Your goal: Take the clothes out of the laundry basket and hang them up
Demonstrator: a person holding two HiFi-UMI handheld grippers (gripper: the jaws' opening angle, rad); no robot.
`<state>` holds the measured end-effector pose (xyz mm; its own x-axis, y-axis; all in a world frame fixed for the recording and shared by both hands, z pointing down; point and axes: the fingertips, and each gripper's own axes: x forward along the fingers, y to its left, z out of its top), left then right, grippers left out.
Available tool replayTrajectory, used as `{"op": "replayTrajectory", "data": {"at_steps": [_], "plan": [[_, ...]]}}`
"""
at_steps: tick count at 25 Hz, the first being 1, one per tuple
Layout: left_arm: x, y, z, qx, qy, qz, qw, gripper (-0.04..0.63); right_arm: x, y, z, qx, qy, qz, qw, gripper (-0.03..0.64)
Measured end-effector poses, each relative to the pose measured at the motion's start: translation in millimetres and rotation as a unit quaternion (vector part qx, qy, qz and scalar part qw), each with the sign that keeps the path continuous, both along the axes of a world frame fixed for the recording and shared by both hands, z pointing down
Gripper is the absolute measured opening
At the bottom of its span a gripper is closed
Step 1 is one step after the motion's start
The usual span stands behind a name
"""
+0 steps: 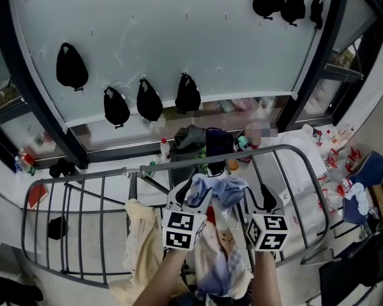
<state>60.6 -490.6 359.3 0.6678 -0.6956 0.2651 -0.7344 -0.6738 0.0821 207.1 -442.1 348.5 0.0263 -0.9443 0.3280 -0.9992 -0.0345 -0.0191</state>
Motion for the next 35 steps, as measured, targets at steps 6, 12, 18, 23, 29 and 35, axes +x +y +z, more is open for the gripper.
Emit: {"op": "replayTrajectory", "data": {"at_steps": [6, 12, 18, 23, 29, 35], "plan": [[2, 16, -11, 0.014, 0.007, 0.003, 0.9999, 0.244, -1, 18, -6, 0.008, -0.003, 0.0, 1.0, 0.184], [1, 41, -31, 0.038, 0.024, 0.0, 0.999, 0.242, -5, 44, -28, 0.058, -0.013, -0.016, 0.998, 0.183], [-11, 77, -63, 0.081, 0.049, -0.019, 0.9953, 0.137, -15, 81, -55, 0.108, -0.024, -0.039, 0.993, 0.149], [-21, 117, -83, 0.114, 0.056, -0.034, 0.9914, 0.043, -20, 120, -71, 0.14, -0.022, -0.05, 0.989, 0.05], [-32, 166, -93, 0.128, 0.057, -0.04, 0.9894, 0.031, -31, 167, -85, 0.162, -0.02, -0.062, 0.985, 0.016], [-48, 204, -94, 0.127, 0.064, -0.048, 0.9887, 0.021, -40, 205, -91, 0.174, -0.019, -0.071, 0.982, 0.003]]}}
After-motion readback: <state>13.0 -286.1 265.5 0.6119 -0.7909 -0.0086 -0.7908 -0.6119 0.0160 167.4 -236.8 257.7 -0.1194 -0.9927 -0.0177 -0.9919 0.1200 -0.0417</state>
